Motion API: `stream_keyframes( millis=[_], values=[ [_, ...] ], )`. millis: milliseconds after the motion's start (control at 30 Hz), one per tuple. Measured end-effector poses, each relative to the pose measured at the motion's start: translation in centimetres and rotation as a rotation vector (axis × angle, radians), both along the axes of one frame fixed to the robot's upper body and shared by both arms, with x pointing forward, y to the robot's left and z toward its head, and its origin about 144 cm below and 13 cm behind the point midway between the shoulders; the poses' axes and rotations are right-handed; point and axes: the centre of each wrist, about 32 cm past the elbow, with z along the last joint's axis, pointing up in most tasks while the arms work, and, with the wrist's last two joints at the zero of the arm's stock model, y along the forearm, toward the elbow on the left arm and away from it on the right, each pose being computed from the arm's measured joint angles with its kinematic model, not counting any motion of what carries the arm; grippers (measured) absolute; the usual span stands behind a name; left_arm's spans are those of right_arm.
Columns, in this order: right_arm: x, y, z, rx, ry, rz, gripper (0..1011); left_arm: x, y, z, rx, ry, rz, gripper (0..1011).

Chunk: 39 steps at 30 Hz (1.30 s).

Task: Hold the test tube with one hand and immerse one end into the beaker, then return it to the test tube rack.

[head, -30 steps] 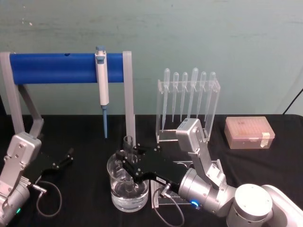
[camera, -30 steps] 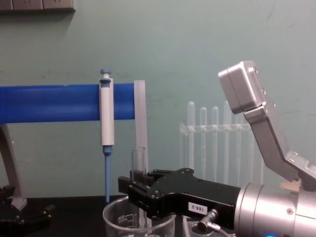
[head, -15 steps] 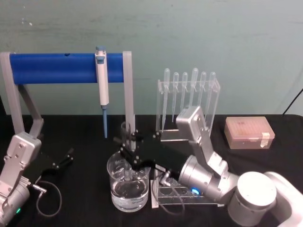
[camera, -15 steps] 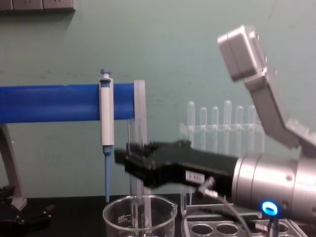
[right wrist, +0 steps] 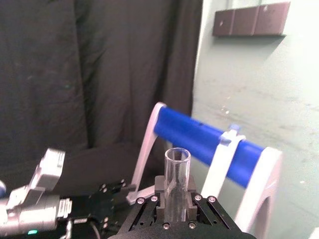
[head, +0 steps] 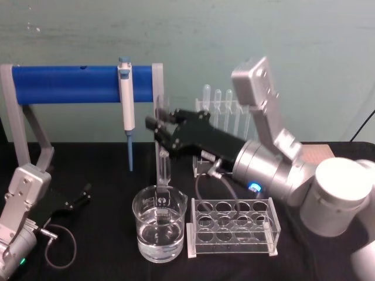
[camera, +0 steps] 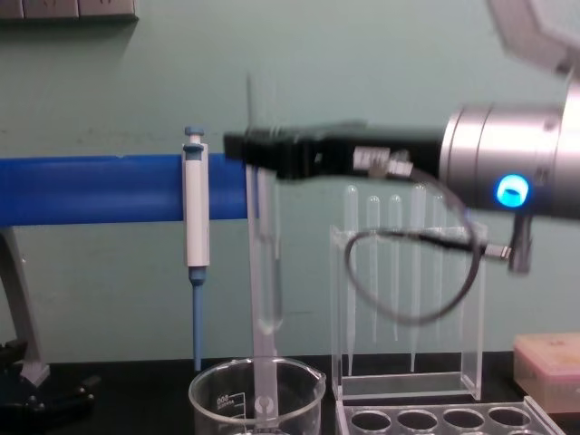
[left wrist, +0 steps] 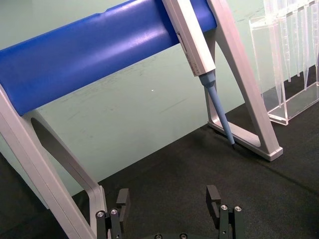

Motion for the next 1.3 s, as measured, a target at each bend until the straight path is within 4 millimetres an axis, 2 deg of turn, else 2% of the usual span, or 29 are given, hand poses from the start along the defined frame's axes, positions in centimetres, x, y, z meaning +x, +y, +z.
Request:
stream_keyframes(
  millis=[33, 133, 167, 200, 367, 567, 767, 1300],
  values=[
    [-0.2, -0.4, 1.2, 0.001, 0.0, -0.013, 228, 0.0, 0.0, 0.0, 0.0, 0.0, 0.0, 1000],
    [-0.6, -1.2, 2.9, 0.0, -0.003, -0.041, 227, 0.0, 0.0, 0.0, 0.0, 0.0, 0.0, 1000],
    [-0.6, -1.2, 2.9, 0.0, -0.003, -0.041, 227, 0.0, 0.0, 0.0, 0.0, 0.0, 0.0, 1000],
    [-0.9, -2.0, 3.9, -0.01, -0.012, -0.069, 227, 0.0, 0.0, 0.0, 0.0, 0.0, 0.0, 1000],
    [-1.9, -3.7, 4.6, -0.053, -0.03, -0.144, 227, 0.0, 0.0, 0.0, 0.0, 0.0, 0.0, 1000],
    [-2.8, -5.1, 3.1, -0.098, -0.001, -0.226, 227, 0.0, 0.0, 0.0, 0.0, 0.0, 0.0, 1000],
    [-3.6, -5.5, 1.4, -0.109, 0.033, -0.256, 227, 0.0, 0.0, 0.0, 0.0, 0.0, 0.0, 1000],
    [-4.0, -5.4, 1.1, -0.099, 0.037, -0.26, 228, 0.0, 0.0, 0.0, 0.0, 0.0, 0.0, 1000]
  ],
)
